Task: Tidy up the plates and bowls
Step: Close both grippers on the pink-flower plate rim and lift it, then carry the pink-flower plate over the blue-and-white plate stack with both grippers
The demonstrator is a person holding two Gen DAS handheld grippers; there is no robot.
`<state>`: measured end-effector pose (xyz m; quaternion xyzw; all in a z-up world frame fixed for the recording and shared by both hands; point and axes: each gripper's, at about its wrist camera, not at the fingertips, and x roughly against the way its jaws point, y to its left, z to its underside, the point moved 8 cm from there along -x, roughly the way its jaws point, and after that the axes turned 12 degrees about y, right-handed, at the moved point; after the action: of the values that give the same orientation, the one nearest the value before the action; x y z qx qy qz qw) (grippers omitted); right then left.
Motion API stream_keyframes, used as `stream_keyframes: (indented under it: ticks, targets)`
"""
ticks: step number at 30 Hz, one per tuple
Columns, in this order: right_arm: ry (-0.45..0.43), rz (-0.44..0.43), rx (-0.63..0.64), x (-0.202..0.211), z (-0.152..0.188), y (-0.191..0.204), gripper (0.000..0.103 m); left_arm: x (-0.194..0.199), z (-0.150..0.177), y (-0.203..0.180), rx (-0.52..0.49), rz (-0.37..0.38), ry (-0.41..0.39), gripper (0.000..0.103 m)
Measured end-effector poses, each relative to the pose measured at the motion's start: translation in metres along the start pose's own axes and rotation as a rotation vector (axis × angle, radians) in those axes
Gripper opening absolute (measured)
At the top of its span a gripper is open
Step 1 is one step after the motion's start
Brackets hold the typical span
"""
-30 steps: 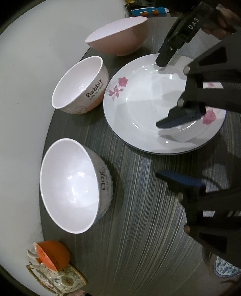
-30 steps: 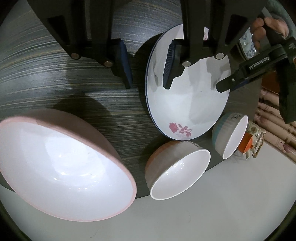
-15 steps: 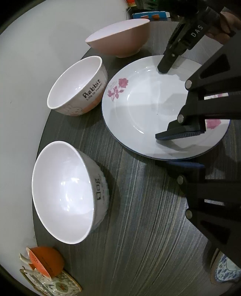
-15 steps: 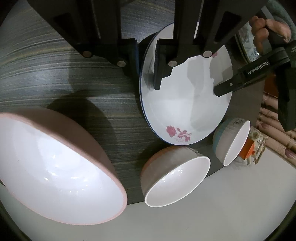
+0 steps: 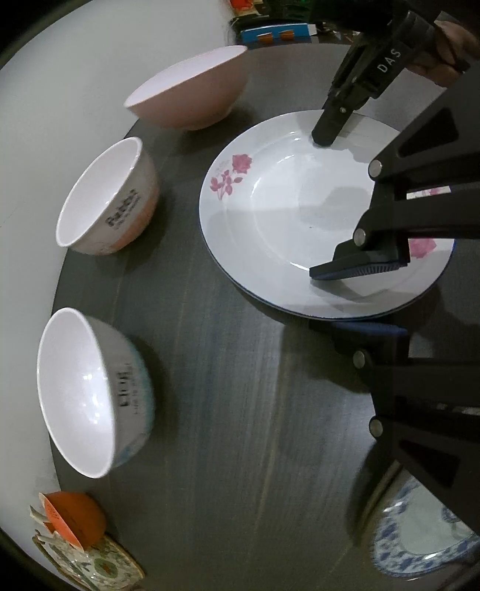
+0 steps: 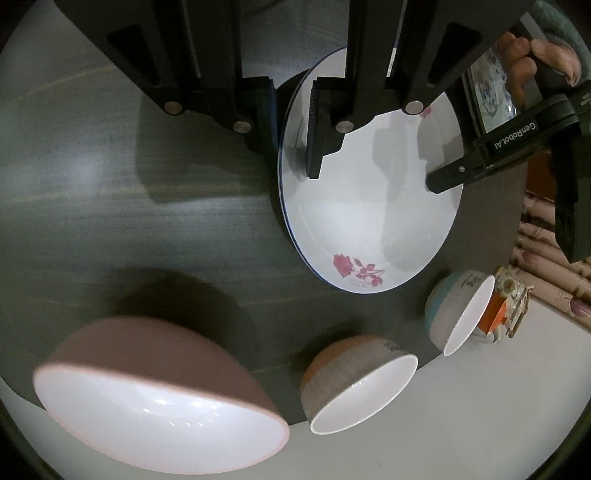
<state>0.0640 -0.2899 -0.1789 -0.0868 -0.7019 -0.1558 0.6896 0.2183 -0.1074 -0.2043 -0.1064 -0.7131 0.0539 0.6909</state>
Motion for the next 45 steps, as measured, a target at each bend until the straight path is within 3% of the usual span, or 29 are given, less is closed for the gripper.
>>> stream_keyframes:
  ticks: [22, 34, 45]
  targets:
    - [0.069, 0.009, -0.032, -0.001, 0.079, 0.007, 0.015, -0.012, 0.092, -0.031, -0.026, 0.000, 0.079, 0.021]
    - [0.107, 0.029, -0.026, -0.002, 0.112, 0.012, 0.018, -0.024, 0.106, -0.051, -0.040, 0.021, 0.112, 0.020]
    - [0.097, 0.044, -0.044, 0.001, 0.119, 0.009, 0.017, -0.008, 0.120, -0.031, -0.061, 0.020, 0.073, 0.020]
